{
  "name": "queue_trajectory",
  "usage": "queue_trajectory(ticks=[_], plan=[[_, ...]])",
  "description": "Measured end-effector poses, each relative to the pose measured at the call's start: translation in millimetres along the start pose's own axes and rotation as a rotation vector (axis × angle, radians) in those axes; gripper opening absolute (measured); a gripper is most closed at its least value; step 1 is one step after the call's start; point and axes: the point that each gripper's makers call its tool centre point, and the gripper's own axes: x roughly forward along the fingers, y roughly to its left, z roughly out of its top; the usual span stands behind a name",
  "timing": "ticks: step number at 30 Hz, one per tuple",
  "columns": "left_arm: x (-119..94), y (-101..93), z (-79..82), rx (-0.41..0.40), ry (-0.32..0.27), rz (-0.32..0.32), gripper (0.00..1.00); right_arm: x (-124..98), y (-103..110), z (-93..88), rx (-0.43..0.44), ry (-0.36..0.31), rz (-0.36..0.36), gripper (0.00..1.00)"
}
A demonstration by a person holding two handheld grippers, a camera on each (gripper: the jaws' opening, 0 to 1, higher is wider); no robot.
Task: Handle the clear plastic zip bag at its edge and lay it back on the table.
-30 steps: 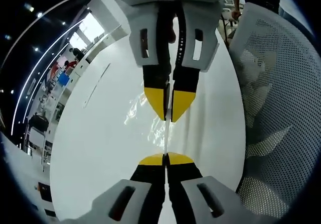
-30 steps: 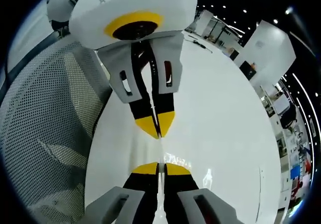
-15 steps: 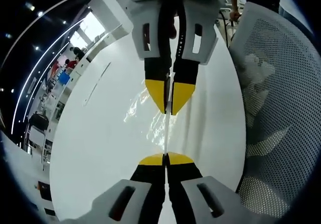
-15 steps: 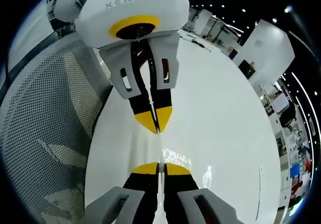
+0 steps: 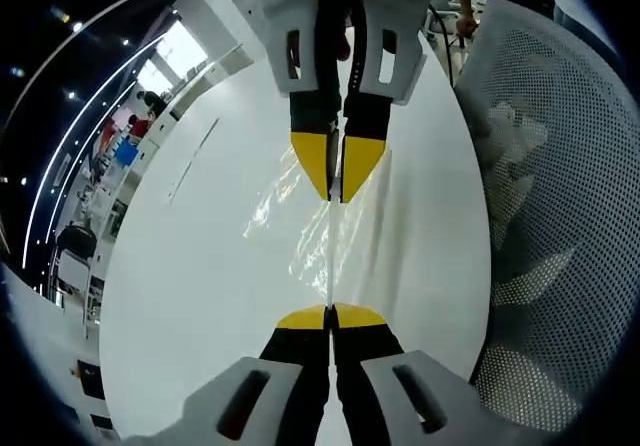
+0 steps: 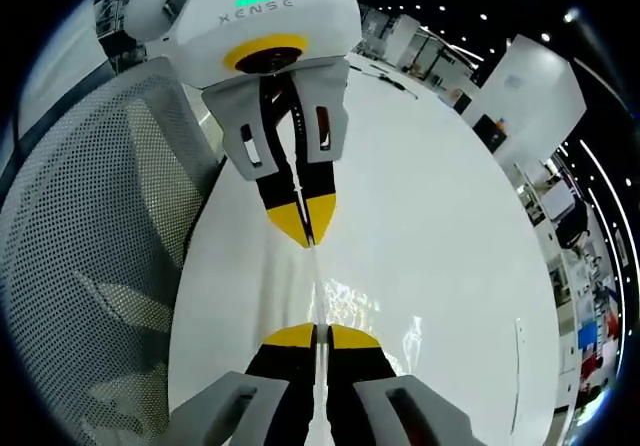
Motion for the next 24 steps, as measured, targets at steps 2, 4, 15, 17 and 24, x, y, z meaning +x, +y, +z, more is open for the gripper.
queue_trajectory(ticks=[2,4,15,17,24], plan=[[1,0.2,-1.8,-0.002,0.004,-0.001,0.00,0,0,-1.7,0.001,0.003,0.000,0.00],[0,0.4,-3.8,-0.003,0.012,0.000,0.00,0,-1,-3.2,0.003,0.004,-0.002,0.00],[-2,-1.1,-9.2,-0.022,0.025,-0.007,0.00,-2,-1,-5.7,0.009,0.011,-0.009,0.00],[-3,-1.7,-10.1,-0.023,0.026,-0.008,0.00,-3,0,-5.8,0.005,0.012,-0.008,0.00],[-3,-2.3,-14.0,-0.025,0.032,-0.005,0.00,-4,1,-8.6,0.008,0.015,-0.013,0.00]])
